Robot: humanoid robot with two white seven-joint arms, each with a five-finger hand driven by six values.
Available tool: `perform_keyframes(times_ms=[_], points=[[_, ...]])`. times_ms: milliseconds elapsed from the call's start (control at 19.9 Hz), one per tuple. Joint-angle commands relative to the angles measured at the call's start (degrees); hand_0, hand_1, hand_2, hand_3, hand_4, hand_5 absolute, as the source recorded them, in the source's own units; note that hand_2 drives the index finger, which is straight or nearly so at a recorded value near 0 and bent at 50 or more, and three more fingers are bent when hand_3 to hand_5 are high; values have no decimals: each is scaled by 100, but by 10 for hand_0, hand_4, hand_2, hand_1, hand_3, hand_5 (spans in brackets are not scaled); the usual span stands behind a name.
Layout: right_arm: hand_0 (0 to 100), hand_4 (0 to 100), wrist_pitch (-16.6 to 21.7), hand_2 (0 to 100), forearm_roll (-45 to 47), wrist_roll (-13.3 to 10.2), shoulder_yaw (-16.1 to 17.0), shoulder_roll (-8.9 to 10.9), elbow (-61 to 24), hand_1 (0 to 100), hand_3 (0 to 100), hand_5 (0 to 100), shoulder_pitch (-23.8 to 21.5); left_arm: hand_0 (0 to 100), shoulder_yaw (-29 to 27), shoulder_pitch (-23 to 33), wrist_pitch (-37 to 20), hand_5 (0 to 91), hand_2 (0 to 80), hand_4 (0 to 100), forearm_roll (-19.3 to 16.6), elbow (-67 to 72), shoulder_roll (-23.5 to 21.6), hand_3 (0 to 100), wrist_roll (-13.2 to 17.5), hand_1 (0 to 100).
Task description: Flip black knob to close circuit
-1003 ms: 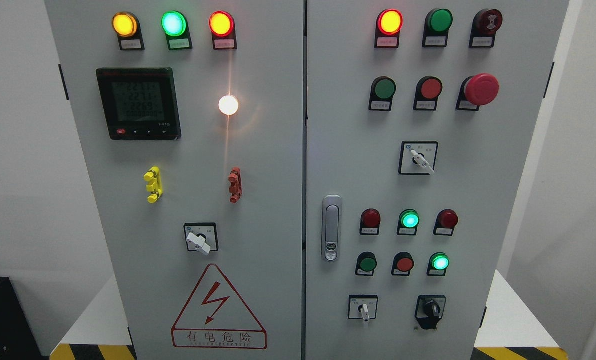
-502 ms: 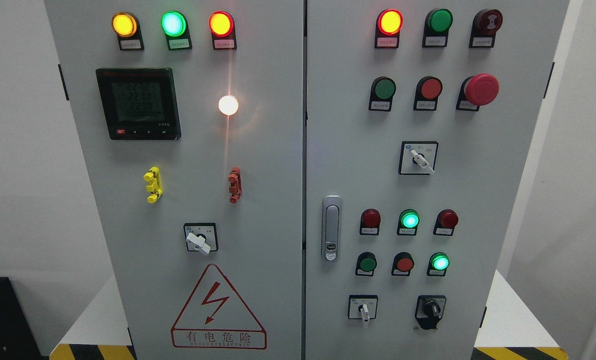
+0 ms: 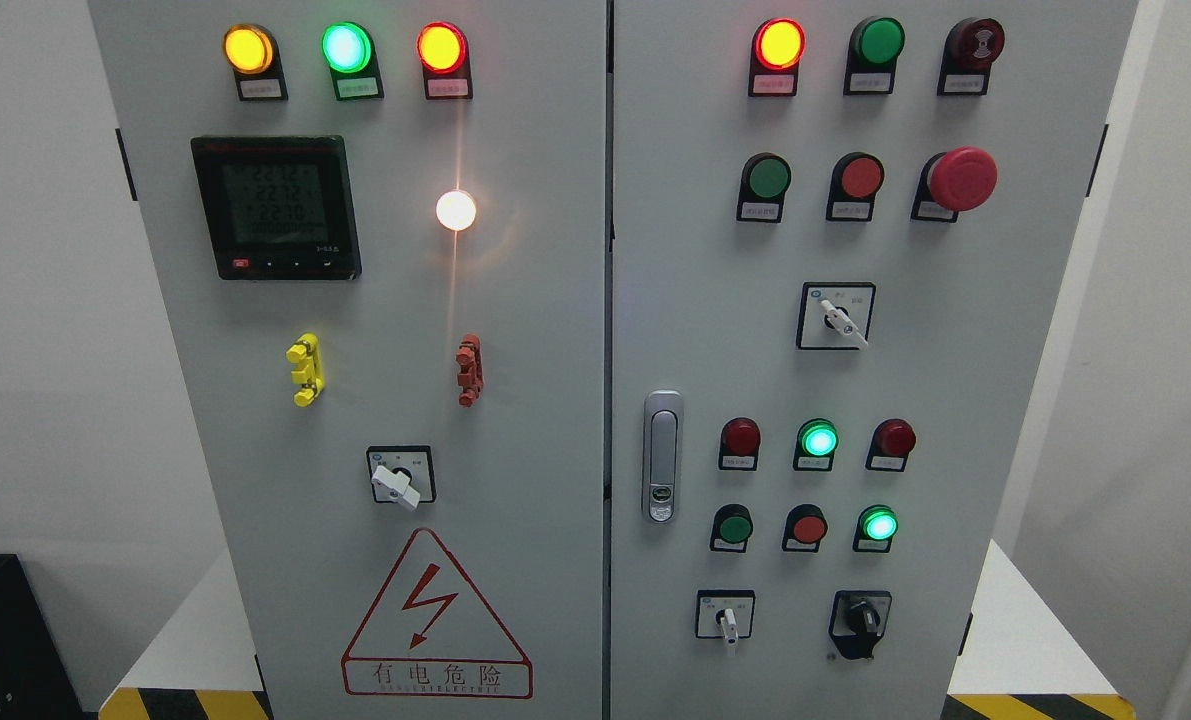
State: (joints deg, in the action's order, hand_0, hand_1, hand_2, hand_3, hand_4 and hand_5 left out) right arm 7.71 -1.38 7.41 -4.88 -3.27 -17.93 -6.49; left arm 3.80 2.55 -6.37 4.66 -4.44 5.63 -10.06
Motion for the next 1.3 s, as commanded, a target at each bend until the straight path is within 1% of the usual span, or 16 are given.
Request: perform_keyframes(times_ms=[0,100,150,201,301,351,451,602,803,903,1053,1154,1254], points=[[0,250,-59,187,-756,-450,-470,72,-1388,23,245,18,-116,120,-2,0,-4,0,0,0,0,-4,-1,0,-5,556],[0,286,-41,203,-1108,-748,-479,63,-1468,22,284,81,-125,120,-2,0,-4,0,0,0,0,-4,-1,0,4,556],[0,308,-15,217,-1275,-880,-470,46,-1477,21,314,137,-116,120,7,0,-4,0,0,0,0,-4,-1,0,4,556],[0,327,-15,227,-1407,-995,-479,37,-1486,22,327,164,-107,120,7,0,-4,0,0,0,0,-4,-1,0,4,556],[0,378,11,264,-1680,-1232,-479,28,-1494,22,390,256,-81,120,7,0,-4,0,0,0,0,5,-1,0,4,556],[0,384,12,273,-1846,-1320,-479,19,-1625,23,401,263,-81,120,-2,0,-4,0,0,0,0,5,-1,0,4,556],[0,436,3,320,-2014,-1391,-470,37,-1924,26,472,319,-116,120,-2,0,-4,0,0,0,0,-4,-1,0,4,556],[0,492,-15,363,-2260,-1698,-461,63,-2354,30,551,388,-125,120,7,0,-4,0,0,0,0,-4,-1,0,4,556],[0,530,-50,386,-2682,-1752,-268,63,-3101,35,588,431,-160,120,-2,0,-4,0,0,0,0,-4,-1,0,4,556],[0,562,-50,400,-2937,-1865,-180,46,-3409,39,616,478,-160,120,-2,0,-4,0,0,0,0,5,-1,0,4,556],[0,632,-164,469,-3262,-2050,-118,-7,-3901,46,683,565,-160,120,-2,0,-4,0,0,0,0,-4,-1,0,4,556],[0,665,-243,502,-3403,-2086,-75,-33,-4209,47,714,602,-160,120,-2,0,-4,0,0,0,0,-4,-1,0,4,556],[0,685,-252,533,-3552,-2147,57,-60,-4438,49,740,638,-178,120,7,0,-4,0,0,0,0,5,-1,0,4,556]])
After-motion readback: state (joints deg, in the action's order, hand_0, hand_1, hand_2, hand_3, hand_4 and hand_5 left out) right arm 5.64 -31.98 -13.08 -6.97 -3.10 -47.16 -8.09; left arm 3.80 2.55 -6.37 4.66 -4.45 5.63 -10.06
